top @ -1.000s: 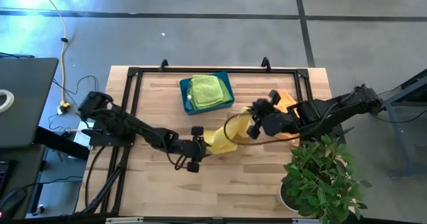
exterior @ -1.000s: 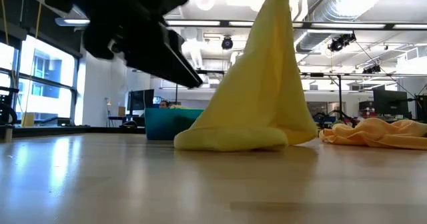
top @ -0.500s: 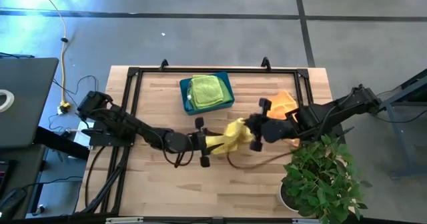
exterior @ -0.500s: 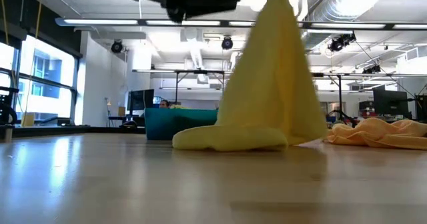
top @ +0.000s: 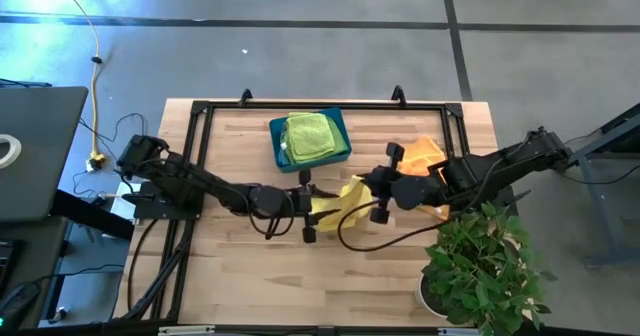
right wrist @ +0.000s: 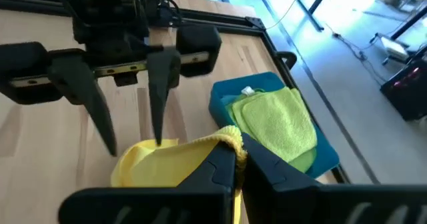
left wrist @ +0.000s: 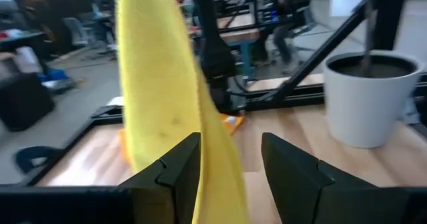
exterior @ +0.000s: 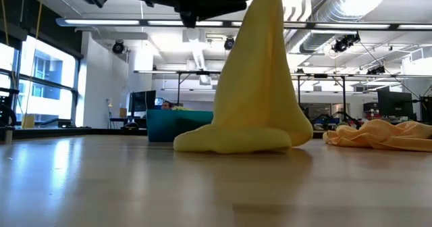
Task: Fold microfiber towels
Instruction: Fold the yellow microfiber cloth
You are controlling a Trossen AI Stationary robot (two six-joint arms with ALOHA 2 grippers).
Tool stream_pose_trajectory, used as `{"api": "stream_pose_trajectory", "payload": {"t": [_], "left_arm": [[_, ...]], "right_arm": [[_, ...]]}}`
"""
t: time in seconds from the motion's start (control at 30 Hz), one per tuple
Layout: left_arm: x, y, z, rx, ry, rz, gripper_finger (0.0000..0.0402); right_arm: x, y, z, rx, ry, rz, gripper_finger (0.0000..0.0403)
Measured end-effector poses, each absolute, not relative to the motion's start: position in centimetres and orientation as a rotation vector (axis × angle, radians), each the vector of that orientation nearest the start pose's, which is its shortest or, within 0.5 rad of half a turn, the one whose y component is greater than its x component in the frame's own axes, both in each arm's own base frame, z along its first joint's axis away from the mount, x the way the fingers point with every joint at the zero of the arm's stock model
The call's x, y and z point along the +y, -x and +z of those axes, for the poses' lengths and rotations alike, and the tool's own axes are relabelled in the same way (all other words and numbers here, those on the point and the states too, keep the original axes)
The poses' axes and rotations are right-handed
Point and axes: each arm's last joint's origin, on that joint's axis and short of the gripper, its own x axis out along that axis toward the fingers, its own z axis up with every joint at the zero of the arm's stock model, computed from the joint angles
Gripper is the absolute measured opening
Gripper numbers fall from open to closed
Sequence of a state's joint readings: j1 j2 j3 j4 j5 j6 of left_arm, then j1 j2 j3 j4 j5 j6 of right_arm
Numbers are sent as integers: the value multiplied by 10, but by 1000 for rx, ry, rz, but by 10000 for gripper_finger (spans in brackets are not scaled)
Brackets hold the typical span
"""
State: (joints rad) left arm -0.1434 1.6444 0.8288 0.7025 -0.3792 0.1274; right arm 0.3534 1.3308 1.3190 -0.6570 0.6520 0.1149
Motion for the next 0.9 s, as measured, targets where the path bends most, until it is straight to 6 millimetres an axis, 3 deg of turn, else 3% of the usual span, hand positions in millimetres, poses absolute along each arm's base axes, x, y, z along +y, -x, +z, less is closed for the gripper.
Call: {"api": "stream_pose_trajectory", "payload": {"t": [0.43, 0.6, 0.9], "left_arm": [[-25, -344, 203, 250, -126, 202, 143], [-24, -345, 209, 204, -188, 299, 145], [-27, -346, 217, 120, -215, 197, 145]], "right_arm": [[80, -266, 364, 564, 384, -222, 3], [82, -265, 362, 585, 415, -161, 3], [81, -265, 362, 593, 422, -162, 3]]}}
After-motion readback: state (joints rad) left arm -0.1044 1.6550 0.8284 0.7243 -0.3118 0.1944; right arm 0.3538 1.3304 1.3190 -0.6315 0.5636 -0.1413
